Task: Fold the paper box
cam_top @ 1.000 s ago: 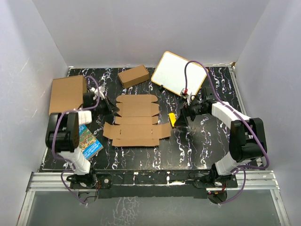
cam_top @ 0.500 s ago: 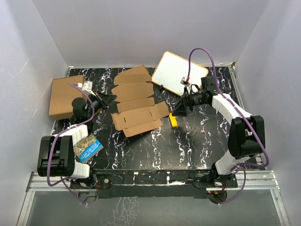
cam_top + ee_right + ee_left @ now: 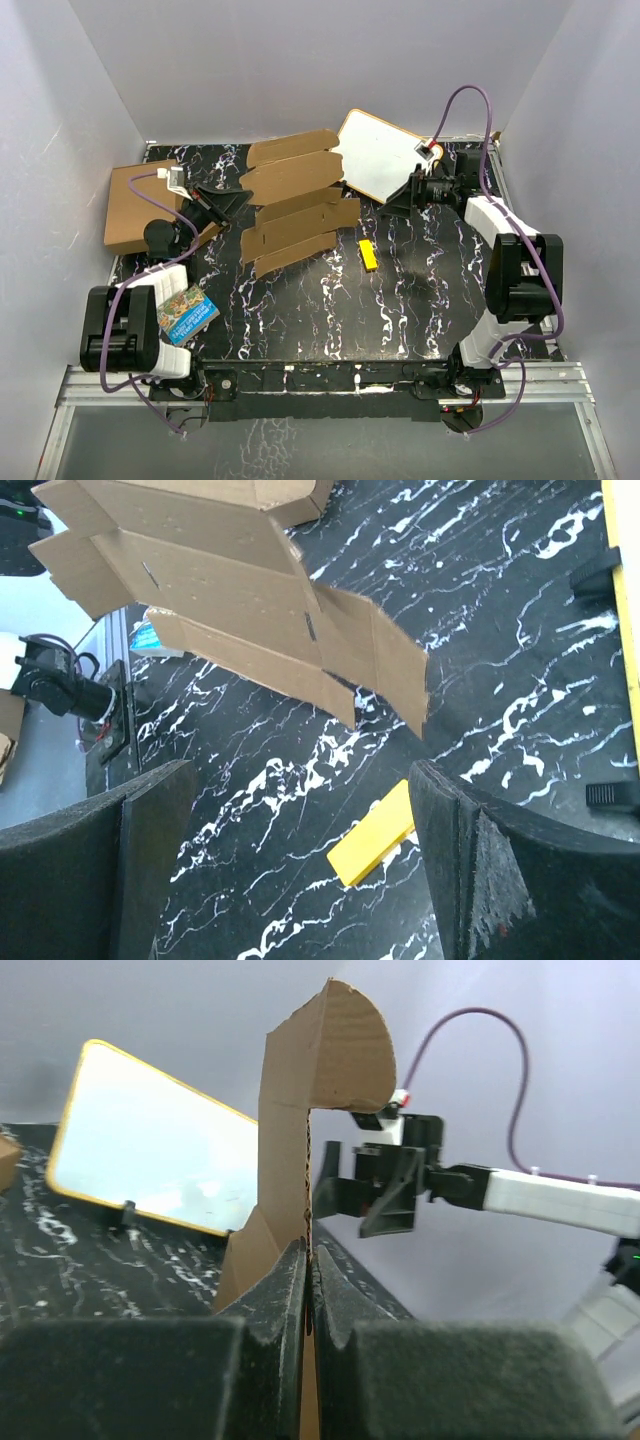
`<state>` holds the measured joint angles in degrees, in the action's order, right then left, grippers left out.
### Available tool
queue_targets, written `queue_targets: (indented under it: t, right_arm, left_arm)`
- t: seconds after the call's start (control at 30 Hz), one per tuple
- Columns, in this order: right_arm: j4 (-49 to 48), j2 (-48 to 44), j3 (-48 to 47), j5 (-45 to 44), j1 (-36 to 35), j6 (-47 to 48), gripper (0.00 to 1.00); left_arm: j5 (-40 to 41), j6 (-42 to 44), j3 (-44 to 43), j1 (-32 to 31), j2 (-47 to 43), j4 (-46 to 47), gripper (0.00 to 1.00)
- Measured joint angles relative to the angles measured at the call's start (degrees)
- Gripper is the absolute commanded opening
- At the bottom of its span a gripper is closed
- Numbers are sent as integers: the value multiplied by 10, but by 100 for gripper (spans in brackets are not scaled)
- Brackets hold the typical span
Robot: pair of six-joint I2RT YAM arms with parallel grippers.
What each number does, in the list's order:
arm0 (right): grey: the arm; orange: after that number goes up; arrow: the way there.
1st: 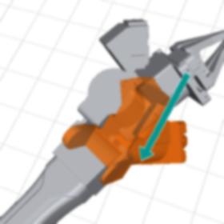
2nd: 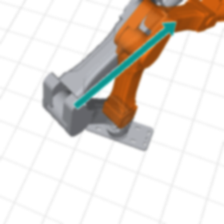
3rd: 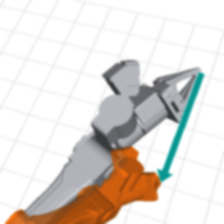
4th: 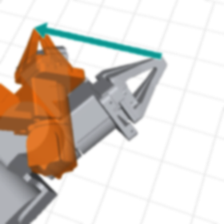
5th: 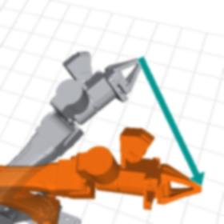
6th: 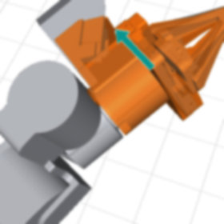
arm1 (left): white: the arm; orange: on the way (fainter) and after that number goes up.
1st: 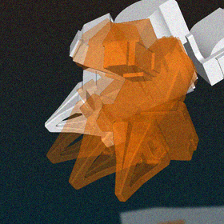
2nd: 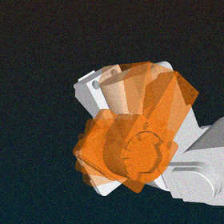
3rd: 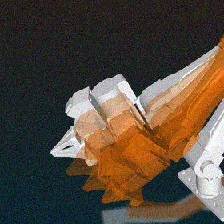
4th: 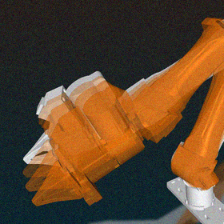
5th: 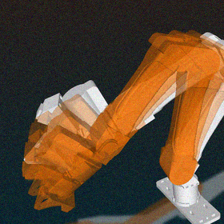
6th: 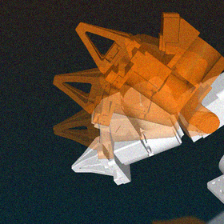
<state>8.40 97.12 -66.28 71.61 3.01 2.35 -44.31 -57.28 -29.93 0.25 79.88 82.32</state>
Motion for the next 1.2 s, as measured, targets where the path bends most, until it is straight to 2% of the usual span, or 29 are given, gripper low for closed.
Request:
queue_targets:
  t: [0.1,0.23,0.37,0.67,0.83,0.9,1.03,1.2]
  right_arm:
    - [-44,4,1,6,-6,-35,96]
    - [-173,-8,28,25,-11,-123,96]
    - [-297,-21,59,38,-11,-211,96]
    - [-395,-49,75,49,-11,-269,96]
    - [-553,-75,147,57,-19,-362,96]
    - [-611,-79,170,57,-25,-395,95]
    - [-669,-79,187,43,-41,-426,89]
    - [-715,-79,200,24,-49,-450,75]
  left_arm:
    - [-14,-61,-6,0,21,49,0]
    - [-17,-109,-6,-11,34,63,0]
    - [-21,-128,-16,-40,35,77,0]
    - [-12,-146,-54,-87,41,87,0]
    - [3,-136,-54,-107,36,87,0]
    - [9,-132,-54,-114,33,88,0]
    - [19,-132,-54,-125,30,88,0]
    - [31,-132,-54,-137,28,88,0]
